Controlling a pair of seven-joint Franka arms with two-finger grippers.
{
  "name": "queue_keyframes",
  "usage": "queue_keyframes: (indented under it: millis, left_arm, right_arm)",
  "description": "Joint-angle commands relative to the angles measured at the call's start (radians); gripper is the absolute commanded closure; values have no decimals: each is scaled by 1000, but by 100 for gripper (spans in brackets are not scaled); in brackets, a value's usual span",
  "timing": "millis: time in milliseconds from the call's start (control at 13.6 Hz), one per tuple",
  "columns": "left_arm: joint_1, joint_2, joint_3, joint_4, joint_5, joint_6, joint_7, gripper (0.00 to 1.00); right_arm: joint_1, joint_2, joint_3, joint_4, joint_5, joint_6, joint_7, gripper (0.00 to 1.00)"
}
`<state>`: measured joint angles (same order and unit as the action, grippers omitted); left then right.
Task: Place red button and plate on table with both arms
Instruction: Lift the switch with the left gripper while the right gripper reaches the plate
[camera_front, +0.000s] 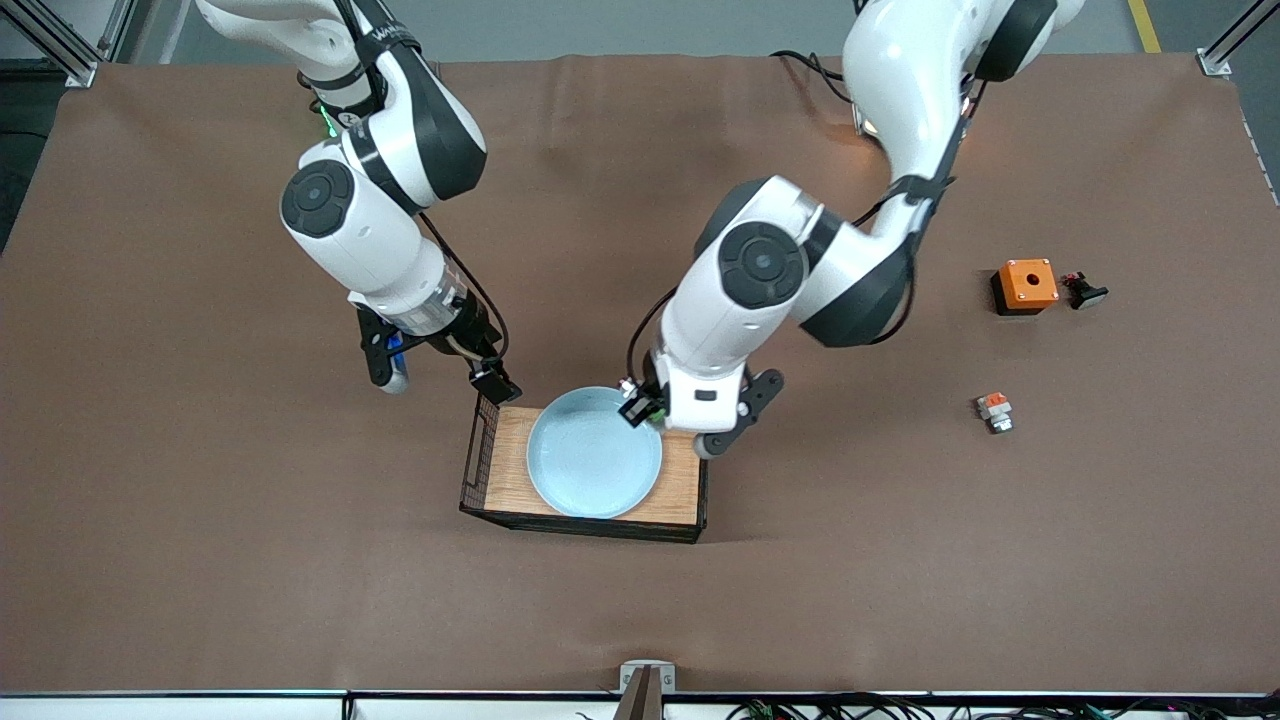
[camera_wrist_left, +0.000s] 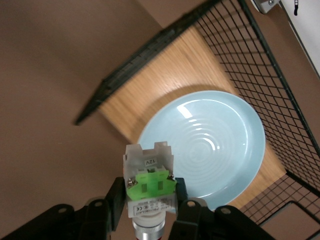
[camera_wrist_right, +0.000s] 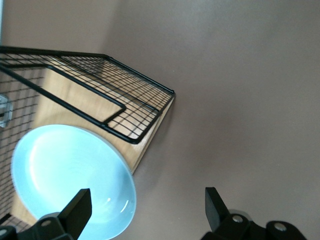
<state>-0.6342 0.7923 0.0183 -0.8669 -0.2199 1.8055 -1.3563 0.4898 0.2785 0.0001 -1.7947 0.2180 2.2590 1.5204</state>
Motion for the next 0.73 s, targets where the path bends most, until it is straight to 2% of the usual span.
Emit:
queue_keyframes:
  millis: [0,147,220,661]
  left_arm:
    - [34,-97,9,-24,-19,-195,139,100]
    - [79,-154,14,-35,-18,-302,288,100]
    - [106,-186,12,-75,-19,-351,346,100]
    - [292,-363,12,-383,-6,-353,793,100]
  right_arm:
    - [22,44,-5,8,4,49,9,0]
    - [26,71,-5,12,8,92,7,0]
    - [26,89,-5,24,6,94,4,0]
    - [52,153,-5,63,4,140,6,0]
